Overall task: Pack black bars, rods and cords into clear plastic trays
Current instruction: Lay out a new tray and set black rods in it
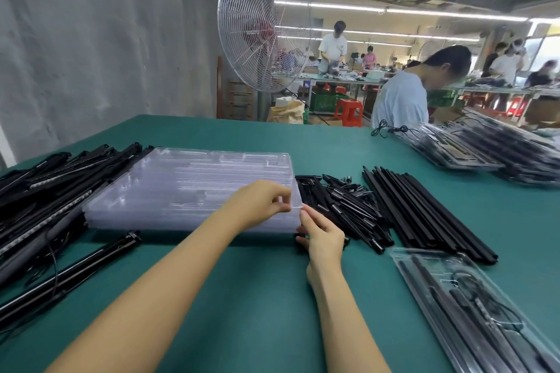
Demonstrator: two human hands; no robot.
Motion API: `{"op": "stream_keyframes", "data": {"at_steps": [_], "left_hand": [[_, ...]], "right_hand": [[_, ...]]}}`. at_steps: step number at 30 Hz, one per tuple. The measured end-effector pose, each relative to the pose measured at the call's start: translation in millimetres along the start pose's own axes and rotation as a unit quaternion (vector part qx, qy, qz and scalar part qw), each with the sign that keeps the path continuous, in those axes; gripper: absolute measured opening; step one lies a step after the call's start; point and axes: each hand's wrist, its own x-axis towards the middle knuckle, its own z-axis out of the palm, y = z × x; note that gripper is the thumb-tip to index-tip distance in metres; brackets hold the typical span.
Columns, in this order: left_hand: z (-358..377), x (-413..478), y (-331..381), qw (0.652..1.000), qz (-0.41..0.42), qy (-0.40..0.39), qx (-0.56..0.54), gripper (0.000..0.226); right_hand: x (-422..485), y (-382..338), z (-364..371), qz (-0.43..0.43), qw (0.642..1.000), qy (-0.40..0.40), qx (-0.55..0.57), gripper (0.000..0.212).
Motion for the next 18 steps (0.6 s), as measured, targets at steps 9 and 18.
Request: {"op": "stream_keyframes", "data": {"at_steps": [9, 18], "left_hand": [[-4, 7, -2, 0.997, -0.03, -0.047, -0.055, 0.012], [-7, 13, 6, 0.997, -0.039, -0.063, -0.023, 0.013]], "right_hand": [[0, -1, -1, 0.007, 1.0, -0.004, 0.005, 0.012], [2, 2, -6, 0.016, 1.0, -0.024, 0.009, 0.01]]}}
